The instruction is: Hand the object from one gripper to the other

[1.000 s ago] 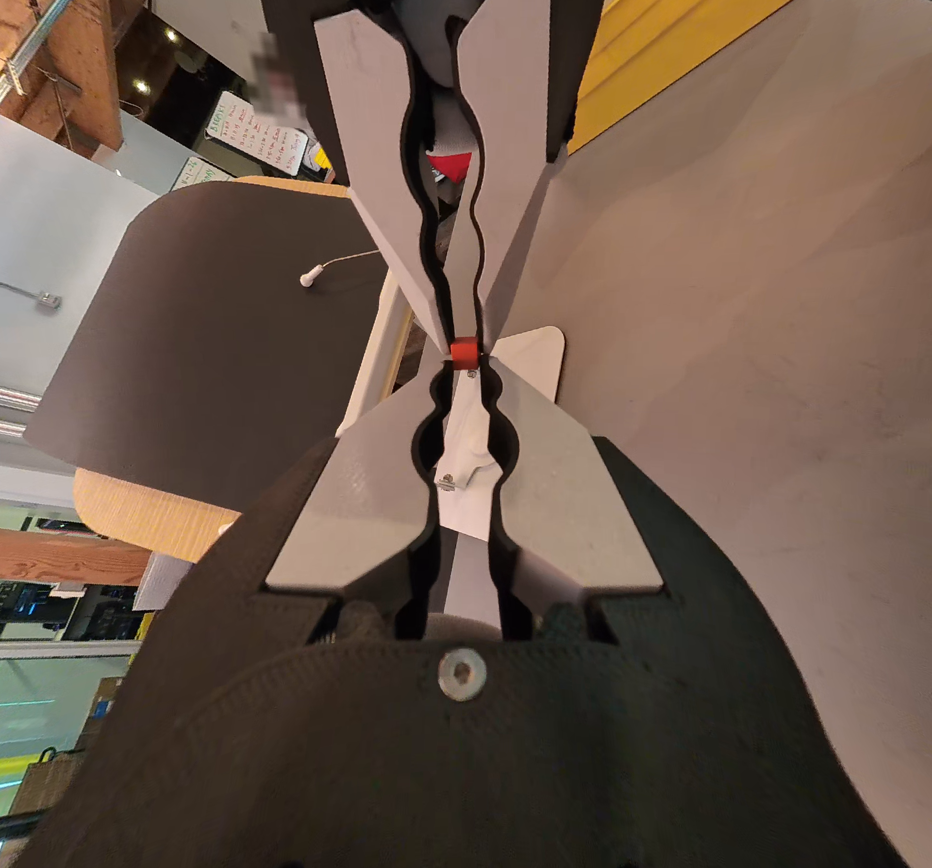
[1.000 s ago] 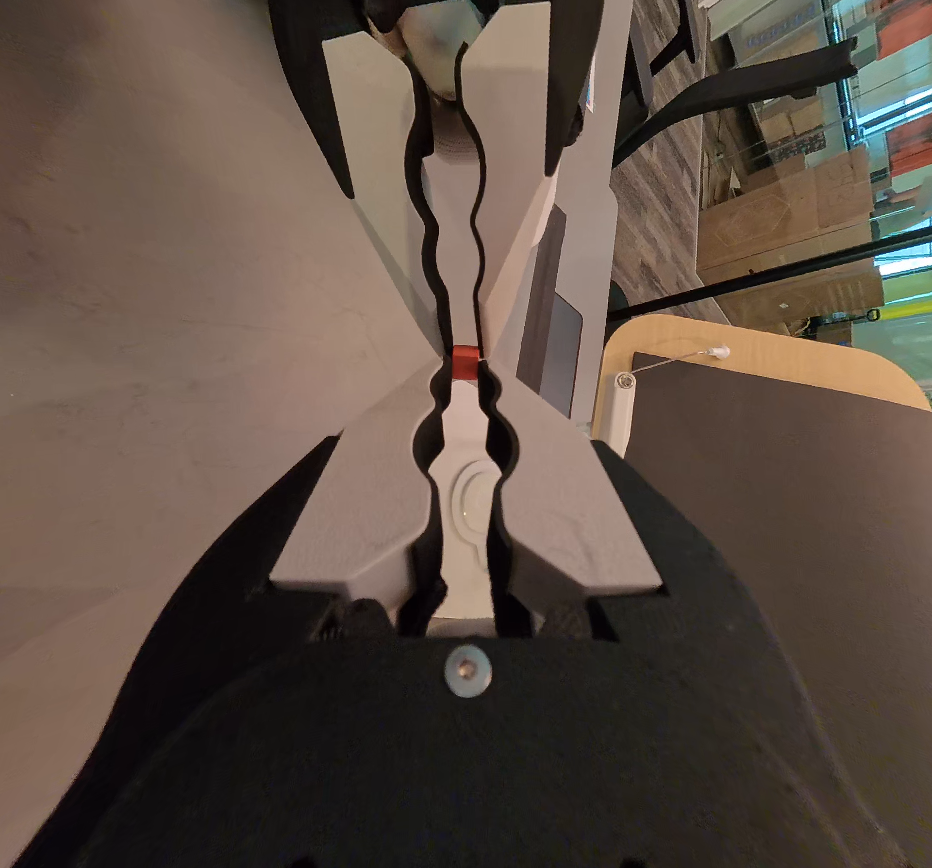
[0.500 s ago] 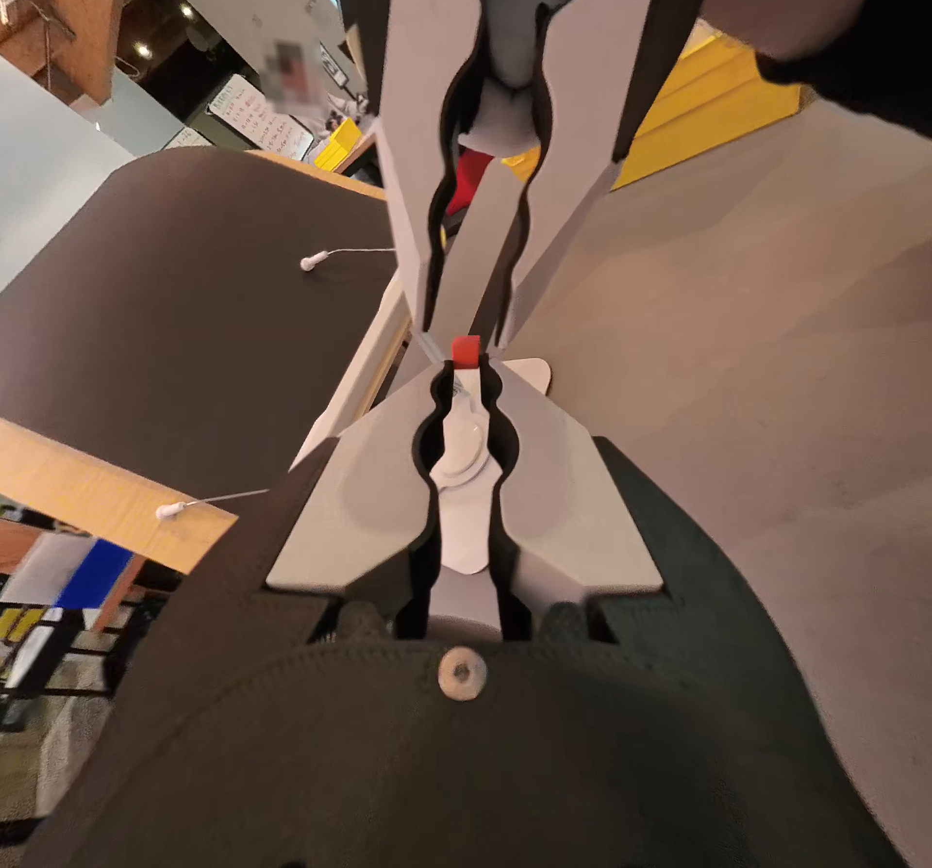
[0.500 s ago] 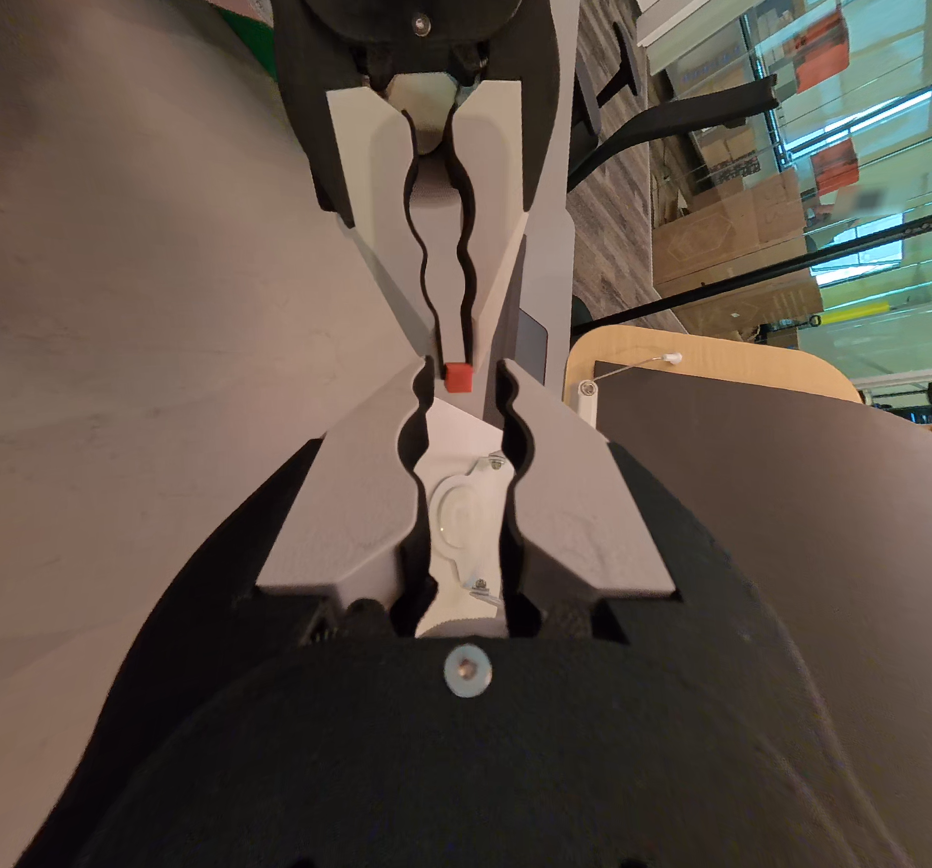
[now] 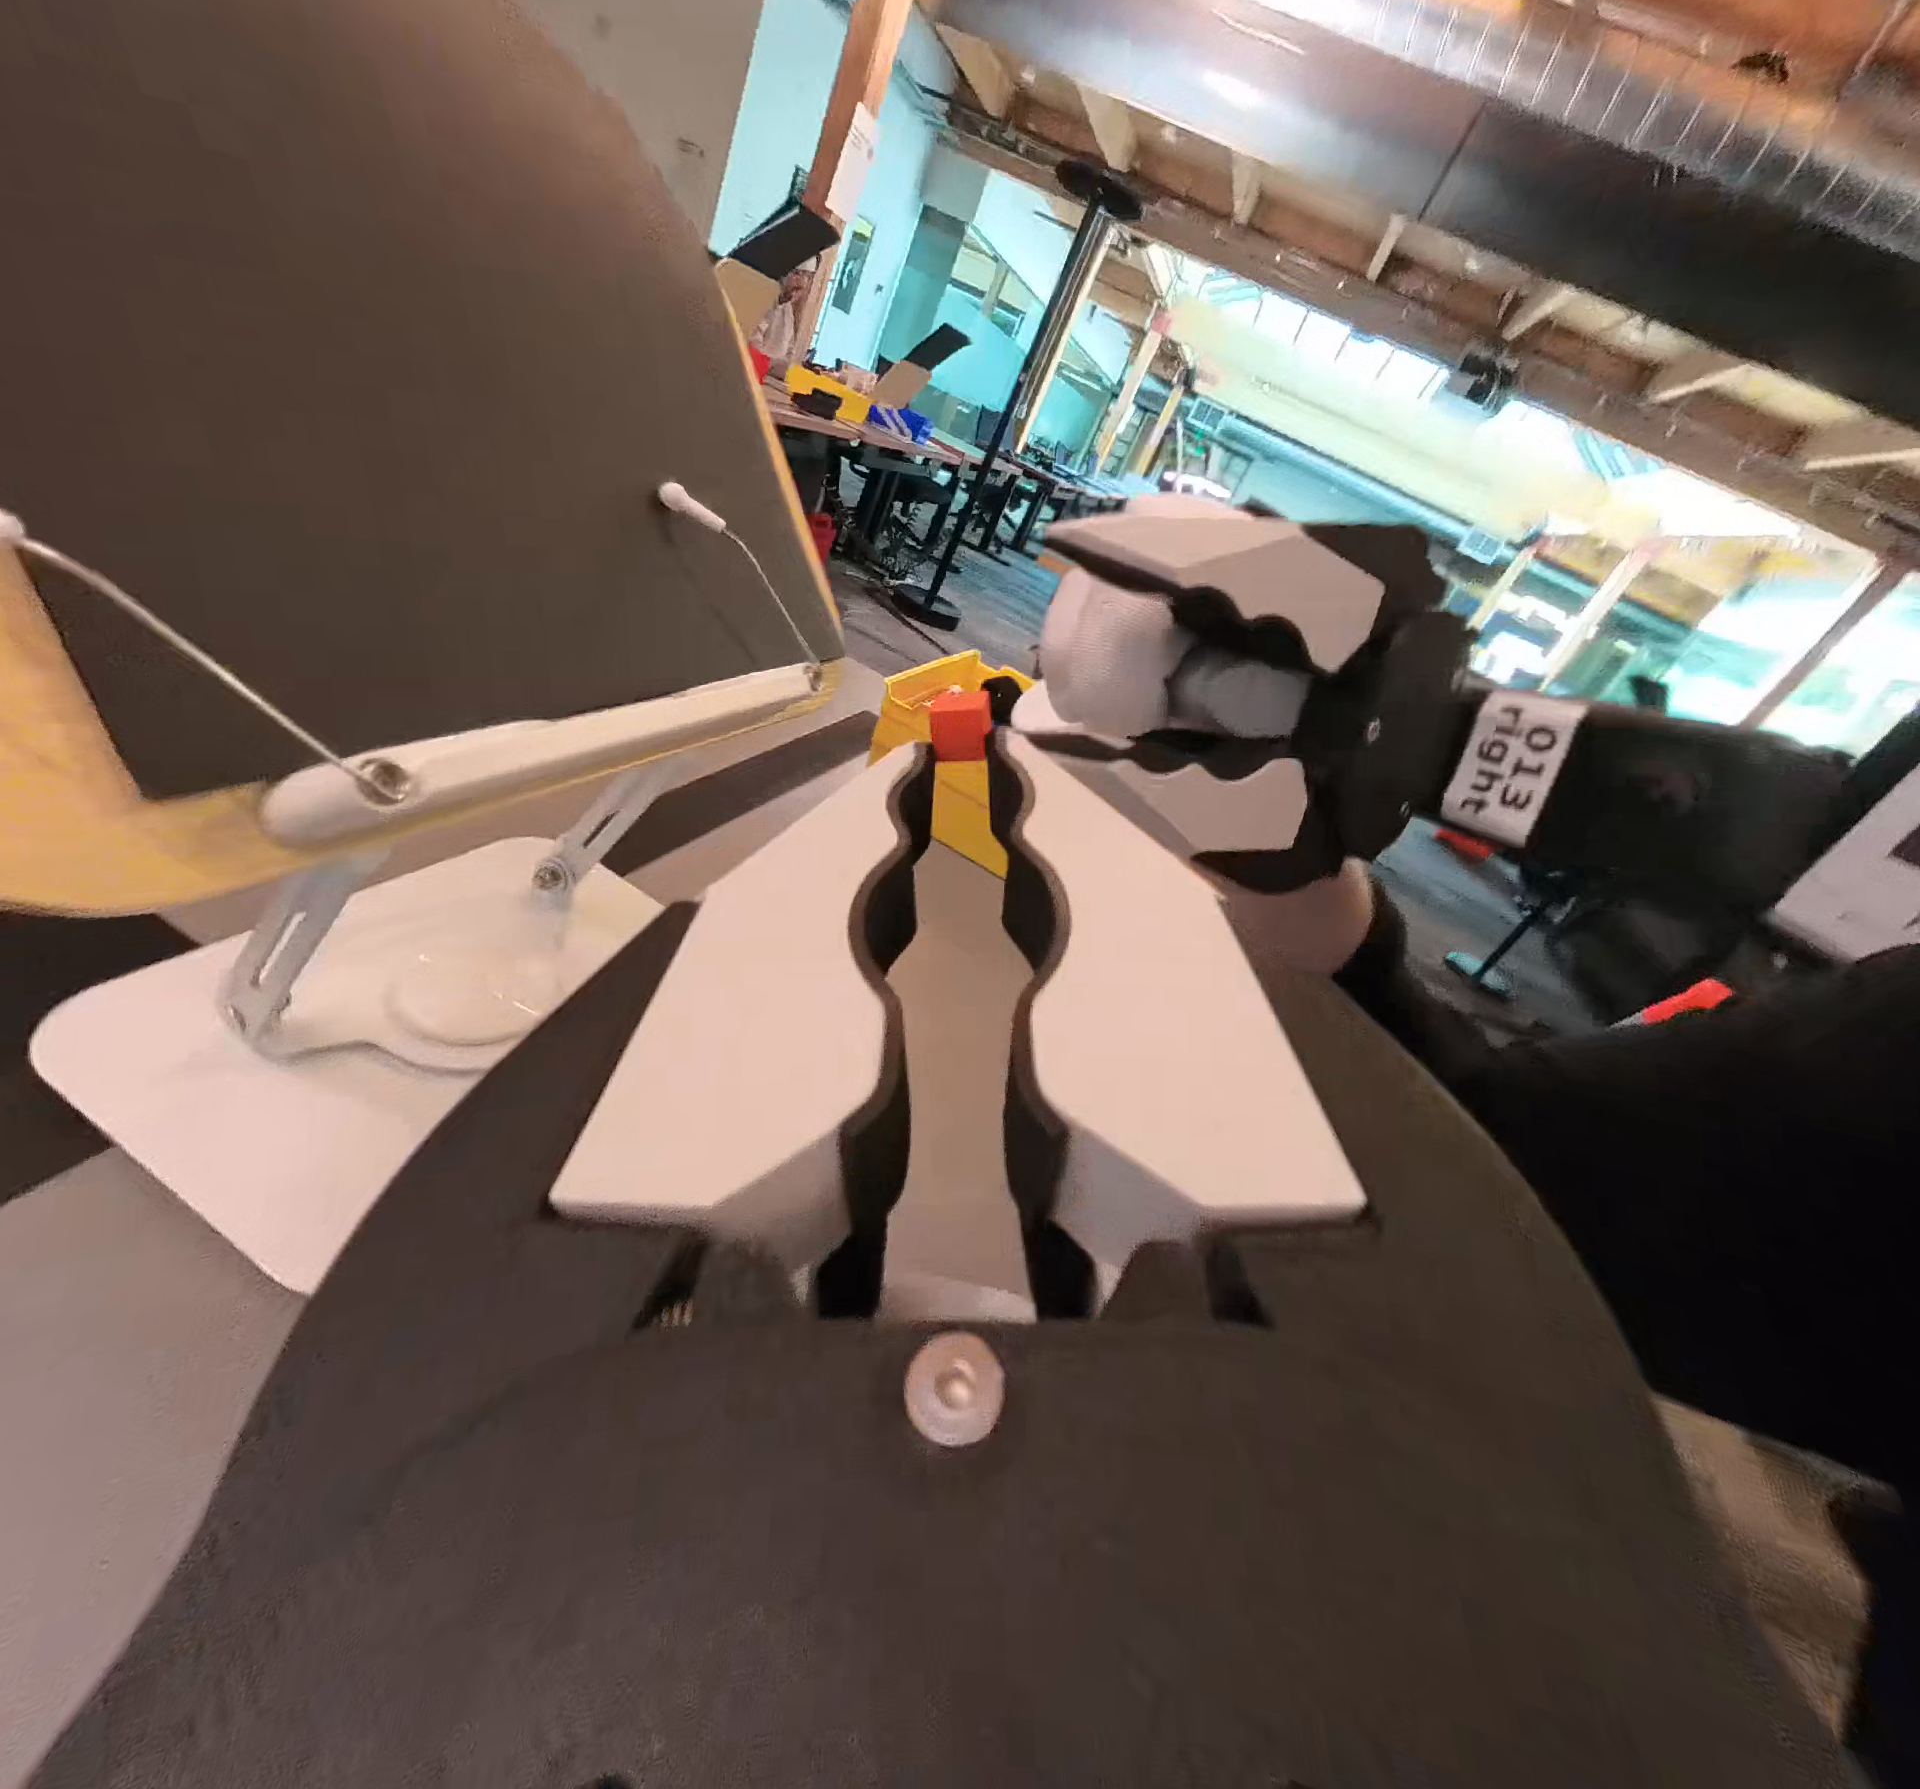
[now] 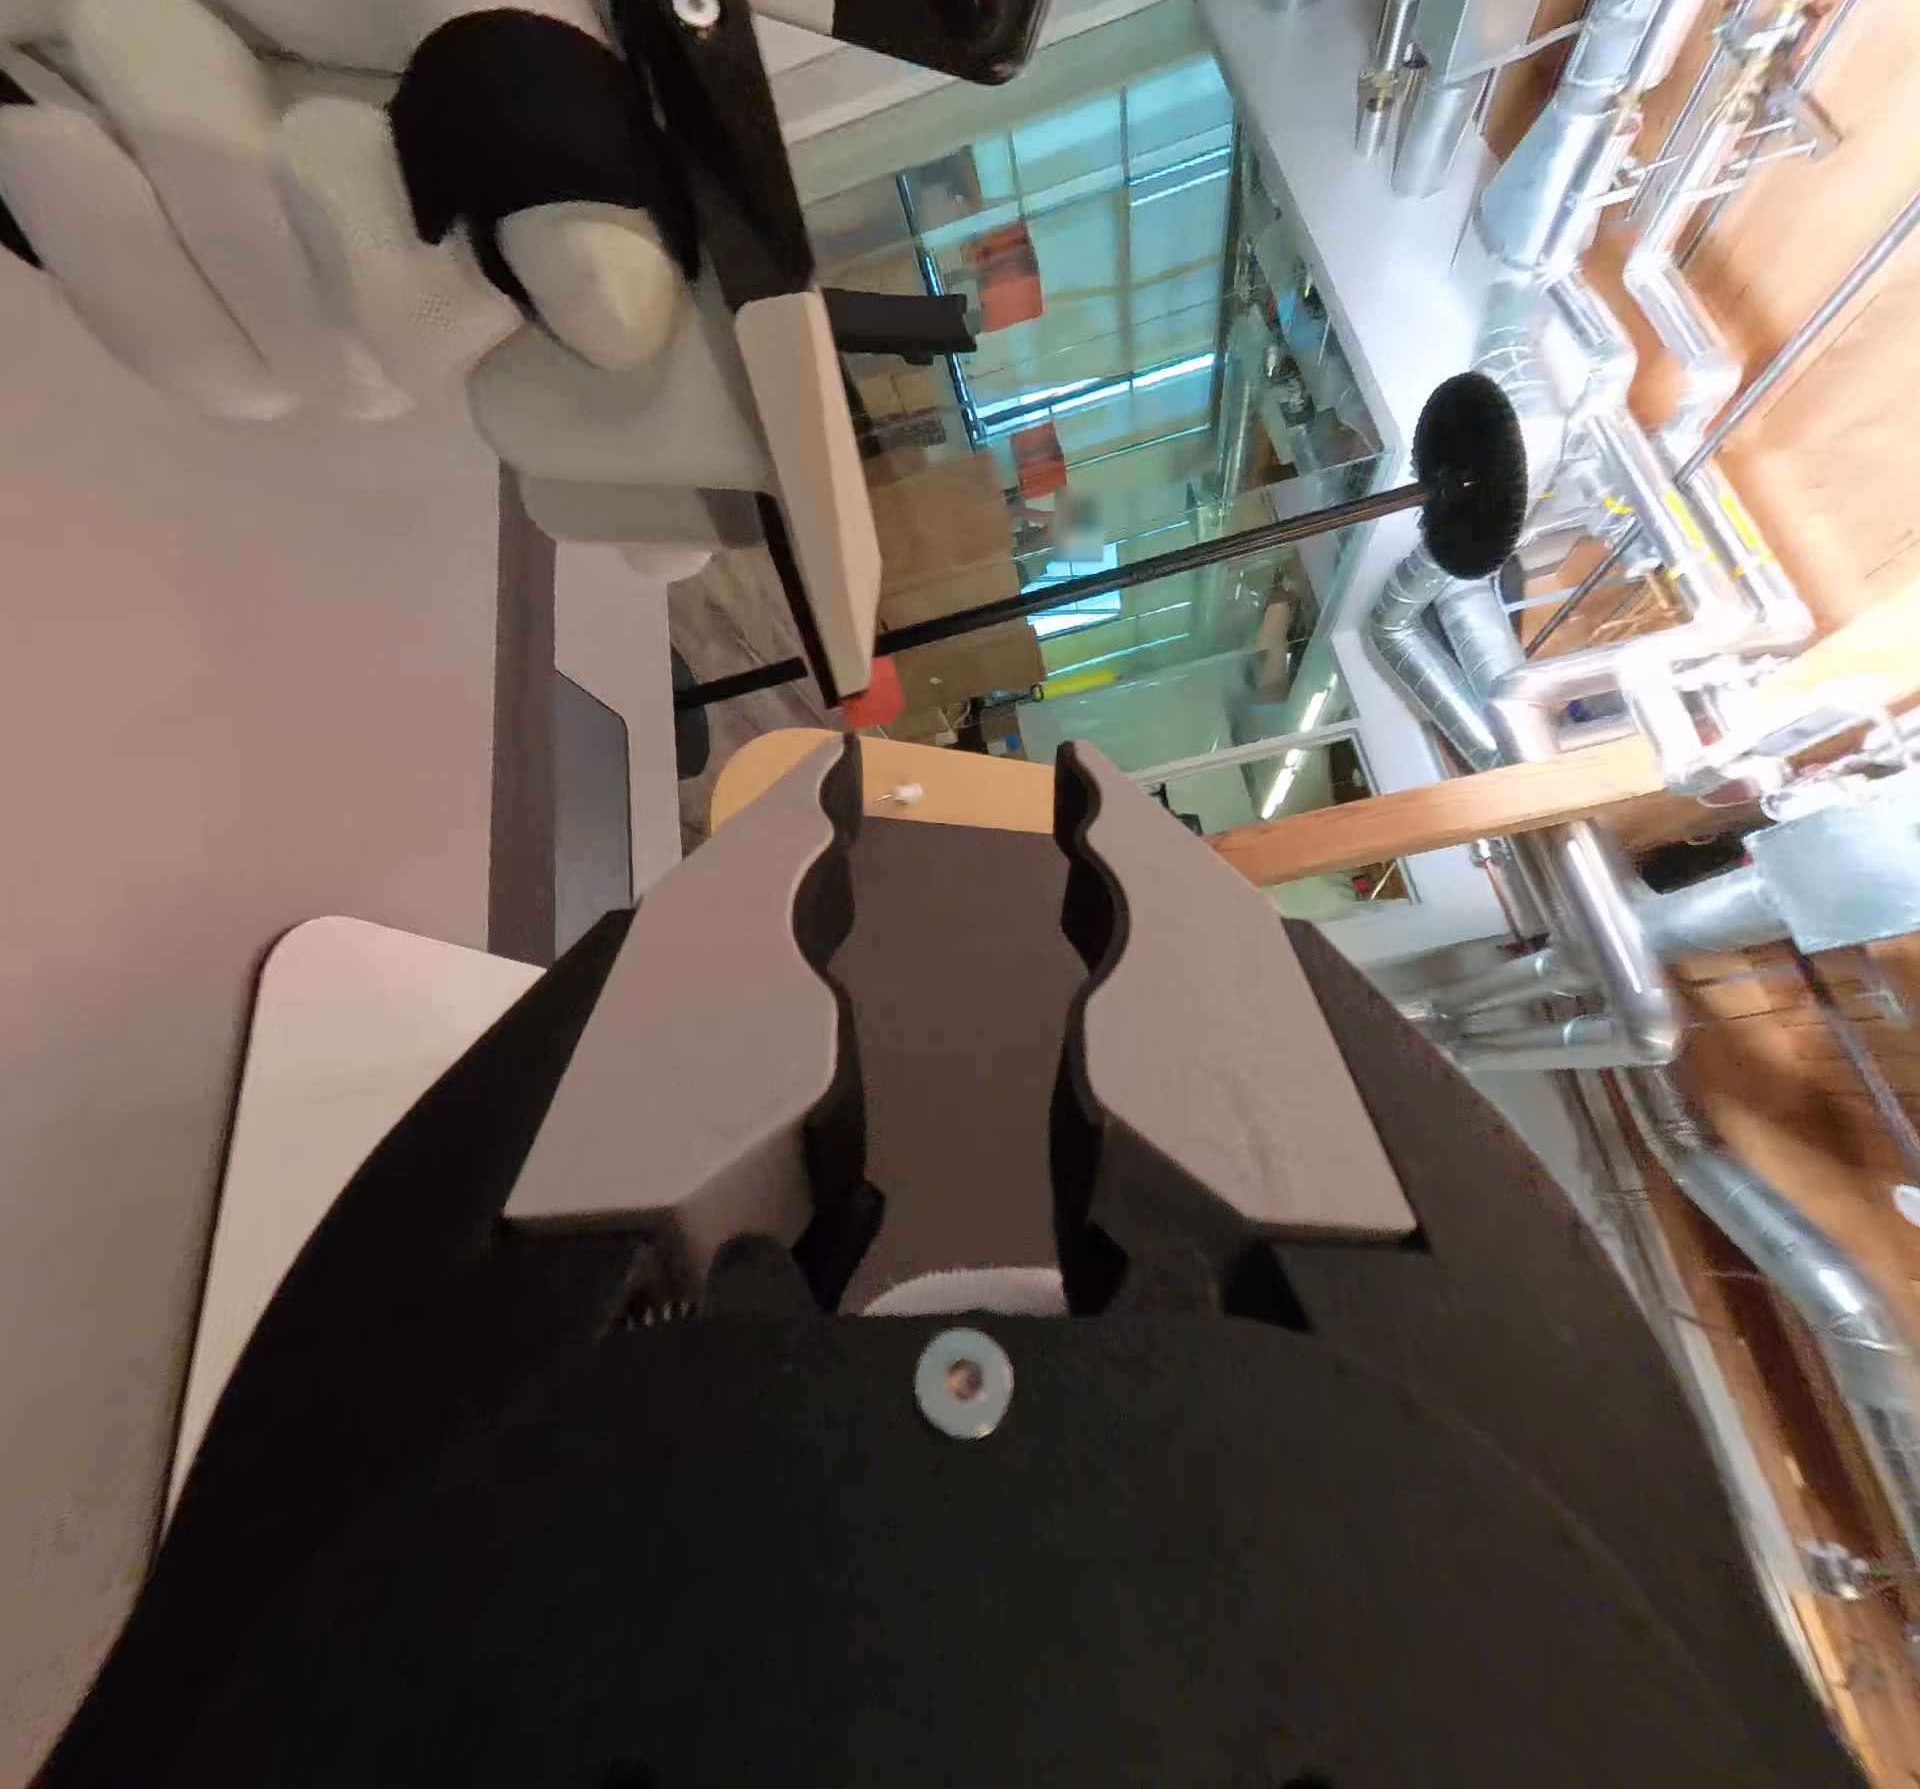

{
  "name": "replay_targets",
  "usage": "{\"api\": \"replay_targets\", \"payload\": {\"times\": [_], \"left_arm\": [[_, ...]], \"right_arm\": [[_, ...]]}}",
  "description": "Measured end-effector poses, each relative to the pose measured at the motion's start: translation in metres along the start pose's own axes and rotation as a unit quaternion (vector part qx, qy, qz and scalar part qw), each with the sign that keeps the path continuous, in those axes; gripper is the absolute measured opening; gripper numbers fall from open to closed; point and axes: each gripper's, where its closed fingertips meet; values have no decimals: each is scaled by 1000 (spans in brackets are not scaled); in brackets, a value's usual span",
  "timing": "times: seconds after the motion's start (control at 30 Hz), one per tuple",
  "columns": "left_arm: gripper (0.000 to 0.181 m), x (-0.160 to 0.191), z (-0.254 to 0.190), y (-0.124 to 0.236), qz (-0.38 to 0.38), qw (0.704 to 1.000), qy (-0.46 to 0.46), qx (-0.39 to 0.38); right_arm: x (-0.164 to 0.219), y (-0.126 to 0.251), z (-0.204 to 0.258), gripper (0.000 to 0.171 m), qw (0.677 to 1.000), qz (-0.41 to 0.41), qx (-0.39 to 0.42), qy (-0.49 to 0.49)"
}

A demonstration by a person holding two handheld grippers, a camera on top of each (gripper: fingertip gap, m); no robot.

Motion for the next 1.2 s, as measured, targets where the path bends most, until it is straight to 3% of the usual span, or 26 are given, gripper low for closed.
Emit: {"api": "replay_targets", "payload": {"times": [0.33,0.83,1.2], "left_arm": [[8,3,5,5,0,999,51,13],[8,11,4,2,27,999,28,18],[14,0,-15,-9,25,992,-123,-15]], "right_arm": [[1,-11,23,20,1000,2,-9,27],[-3,-8,32,8,999,-7,-46,2],[6,6,22,7,990,-12,-90,-112]]}}
Point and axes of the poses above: each gripper's, where its closed fingertips meet, y back along the fingers, x out of its underside, z = x × y across the jaws, and after that the axes turned 12 degrees about x, right-handed
